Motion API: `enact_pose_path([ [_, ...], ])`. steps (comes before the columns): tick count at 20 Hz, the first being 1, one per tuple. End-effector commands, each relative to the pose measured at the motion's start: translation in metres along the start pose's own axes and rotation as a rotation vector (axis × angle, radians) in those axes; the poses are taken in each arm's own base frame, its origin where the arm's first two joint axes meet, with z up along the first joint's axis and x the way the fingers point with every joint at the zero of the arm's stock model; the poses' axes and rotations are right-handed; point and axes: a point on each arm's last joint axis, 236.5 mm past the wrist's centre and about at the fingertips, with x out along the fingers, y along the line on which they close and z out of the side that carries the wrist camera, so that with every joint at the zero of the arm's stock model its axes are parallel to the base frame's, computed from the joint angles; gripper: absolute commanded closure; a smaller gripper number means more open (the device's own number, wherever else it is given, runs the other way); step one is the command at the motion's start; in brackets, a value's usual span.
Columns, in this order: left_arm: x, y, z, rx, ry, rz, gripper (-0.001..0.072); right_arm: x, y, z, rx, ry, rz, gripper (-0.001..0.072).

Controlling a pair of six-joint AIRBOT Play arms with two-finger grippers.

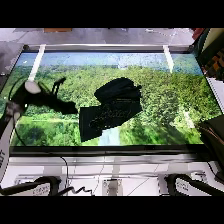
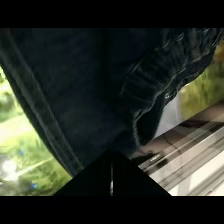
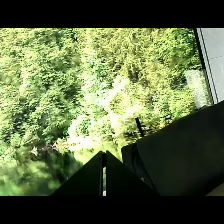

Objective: Fold the clothes and pants, and hang the long-sleeved shirts on hangers.

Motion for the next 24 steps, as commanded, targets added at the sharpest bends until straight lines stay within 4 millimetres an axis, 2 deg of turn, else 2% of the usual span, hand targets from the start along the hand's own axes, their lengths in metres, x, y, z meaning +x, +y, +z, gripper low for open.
enact_pose_path([
  [1, 0.024, 0.027, -0.044, -0.170, -0.062, -0.026, 0.0683, 0.000, 0.000, 0.000, 0.000, -0.001, 0.000, 0.0661],
  [2, 0.030, 0.031, -0.056, -0.189, -0.058, -0.017, 0.0673, 0.000, 0.000, 0.000, 0.000, -0.001, 0.000, 0.0661],
  [3, 0.036, 0.033, -0.068, -0.207, -0.037, -0.020, 0.0614, 0.000, 0.000, 0.000, 0.000, -0.001, 0.000, 0.0661],
  [4, 0.042, 0.034, -0.076, -0.224, -0.017, -0.023, 0.0465, 0.000, 0.000, 0.000, 0.000, -0.001, 0.001, 0.0661],
  [5, 0.047, 0.036, -0.085, -0.245, 0.002, -0.025, 0.0285, 0.000, 0.000, 0.000, 0.000, -0.001, 0.001, 0.0661],
  [6, 0.051, 0.037, -0.092, -0.255, 0.020, -0.027, 0.0266, 0.000, 0.000, 0.000, 0.000, -0.001, 0.000, 0.0661],
  [11, 0.072, 0.056, -0.118, -0.317, 0.041, 0.011, 0.0266, 0.000, 0.000, 0.000, 0.000, -0.001, 0.001, 0.0662],
  [13, 0.078, 0.063, -0.122, -0.336, 0.032, 0.029, 0.0265, 0.000, 0.000, 0.000, 0.000, -0.001, 0.000, 0.0661],
  [18, 0.091, 0.046, -0.101, -0.337, -0.036, -0.089, 0.0267, 0.000, 0.000, 0.000, 0.000, -0.001, 0.001, 0.0661],
  [21, 0.109, 0.041, -0.113, -0.327, 0.027, -0.098, 0.0275, 0.000, 0.000, 0.000, 0.000, -0.001, 0.001, 0.0661],
  [22, 0.115, 0.039, -0.117, -0.322, 0.046, -0.096, 0.0360, 0.000, 0.000, 0.000, 0.000, -0.001, 0.001, 0.0661],
  [23, 0.118, 0.039, -0.117, -0.301, 0.050, -0.090, 0.0512, 0.000, 0.000, 0.000, 0.000, -0.001, 0.001, 0.0661],
  [24, 0.119, 0.039, -0.116, -0.285, 0.045, -0.083, 0.0609, 0.000, 0.000, 0.000, 0.000, -0.001, 0.000, 0.0661],
])
